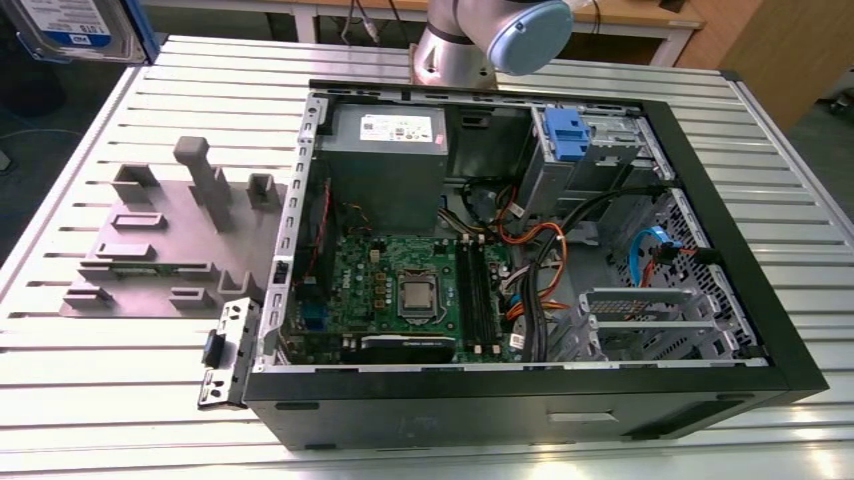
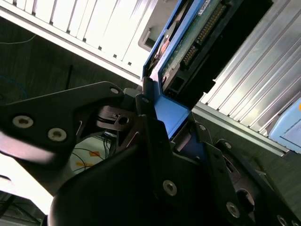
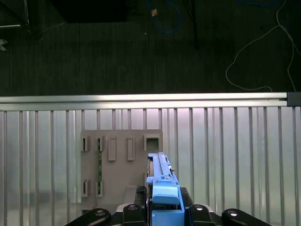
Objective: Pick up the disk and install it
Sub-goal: 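Pick up the disk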
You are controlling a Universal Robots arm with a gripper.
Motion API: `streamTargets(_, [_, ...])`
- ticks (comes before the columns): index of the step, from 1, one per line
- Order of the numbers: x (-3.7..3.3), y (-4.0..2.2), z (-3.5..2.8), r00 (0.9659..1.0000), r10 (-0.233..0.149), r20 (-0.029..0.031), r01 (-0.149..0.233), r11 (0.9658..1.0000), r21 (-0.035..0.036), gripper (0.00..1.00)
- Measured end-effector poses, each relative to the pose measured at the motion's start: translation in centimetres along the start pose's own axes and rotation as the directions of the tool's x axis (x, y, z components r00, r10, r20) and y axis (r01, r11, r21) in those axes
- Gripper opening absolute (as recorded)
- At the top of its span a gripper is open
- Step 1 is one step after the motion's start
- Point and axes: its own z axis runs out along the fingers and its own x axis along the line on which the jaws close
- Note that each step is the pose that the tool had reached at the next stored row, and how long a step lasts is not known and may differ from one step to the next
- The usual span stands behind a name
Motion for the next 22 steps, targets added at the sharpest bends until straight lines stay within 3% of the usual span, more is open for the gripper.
streamTargets(6, [-0.02,0.01,-0.79,1.0000,0.000,0.0001,0.000,1.0000,0.0002,0.36])
streamTargets(16, [-0.03,-0.01,-0.84,1.0000,0.000,0.0002,0.000,1.0000,0.0002,0.36])
streamTargets(22, [-0.05,-0.59,-0.85,1.0000,0.000,0.0001,0.000,1.0000,0.0001,0.36])
